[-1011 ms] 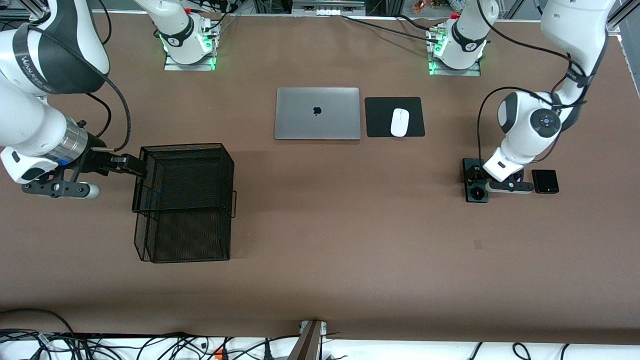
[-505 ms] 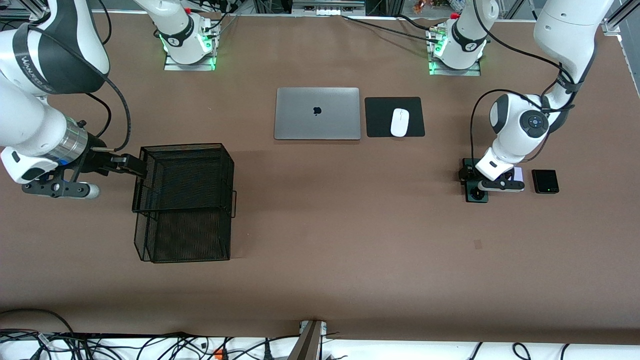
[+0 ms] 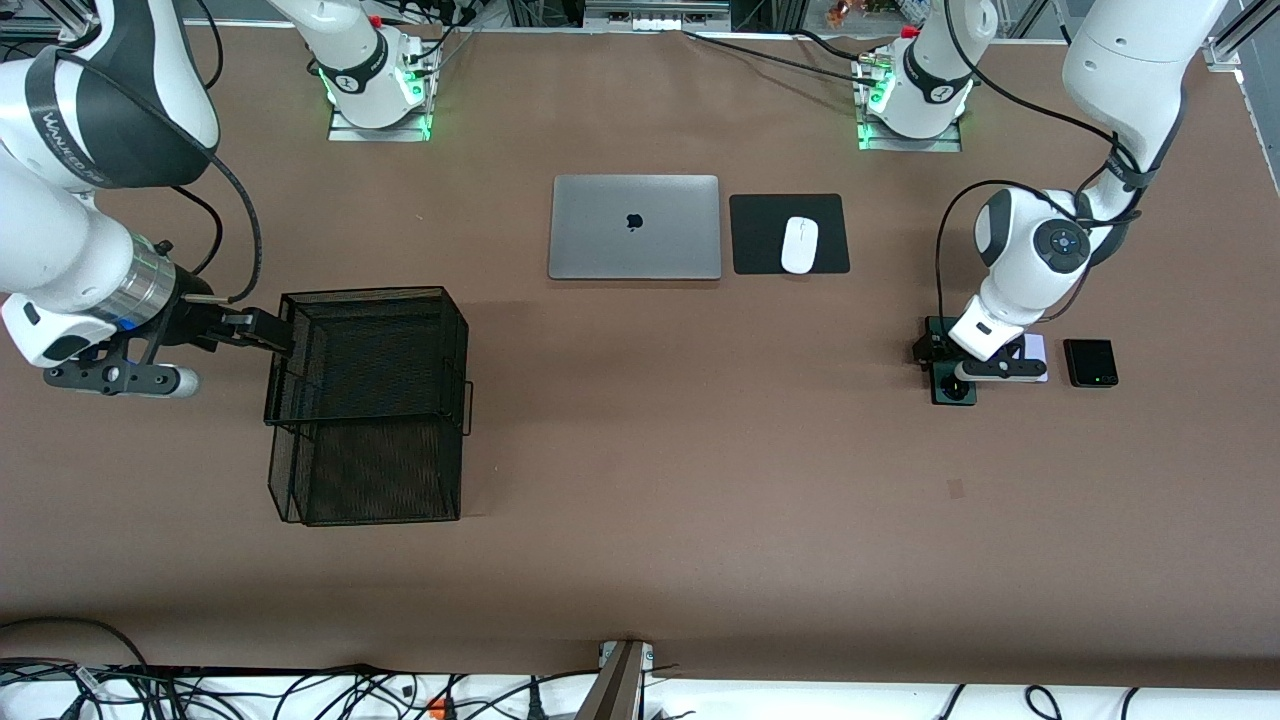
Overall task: Place phones with both arms
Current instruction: 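Carry the green phone with the left gripper toward the laptop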
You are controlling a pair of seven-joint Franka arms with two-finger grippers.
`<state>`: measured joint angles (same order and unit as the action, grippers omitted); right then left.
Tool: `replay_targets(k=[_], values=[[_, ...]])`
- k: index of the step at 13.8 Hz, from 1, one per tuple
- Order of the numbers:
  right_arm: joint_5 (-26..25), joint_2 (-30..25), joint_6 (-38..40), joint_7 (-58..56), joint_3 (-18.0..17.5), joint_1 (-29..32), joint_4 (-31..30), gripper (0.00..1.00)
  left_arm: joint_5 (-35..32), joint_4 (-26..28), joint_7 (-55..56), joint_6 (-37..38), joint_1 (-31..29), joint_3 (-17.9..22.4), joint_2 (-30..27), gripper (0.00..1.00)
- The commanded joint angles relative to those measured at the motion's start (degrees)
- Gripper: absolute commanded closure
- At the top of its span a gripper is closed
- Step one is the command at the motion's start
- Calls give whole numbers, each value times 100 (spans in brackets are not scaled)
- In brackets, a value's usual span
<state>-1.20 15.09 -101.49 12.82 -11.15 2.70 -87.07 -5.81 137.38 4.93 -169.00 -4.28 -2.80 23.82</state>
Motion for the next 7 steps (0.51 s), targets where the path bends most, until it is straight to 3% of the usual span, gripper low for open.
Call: replay_targets(k=[1, 2, 3, 7], values=[[-38, -68, 94, -69, -54, 55, 15, 0, -104, 26, 131, -98, -29, -2, 202, 72], [-38, -68, 94, -60, -54, 55, 15, 0, -104, 8, 114, -98, -29, -2, 202, 86], [-46, -68, 94, -60, -54, 46, 15, 0, -104, -9, 114, -81, -38, -2, 202, 94], [-46, -68, 94, -34, -62, 46, 24, 0, -104, -395, 140, 400, -12, -10, 193, 100]])
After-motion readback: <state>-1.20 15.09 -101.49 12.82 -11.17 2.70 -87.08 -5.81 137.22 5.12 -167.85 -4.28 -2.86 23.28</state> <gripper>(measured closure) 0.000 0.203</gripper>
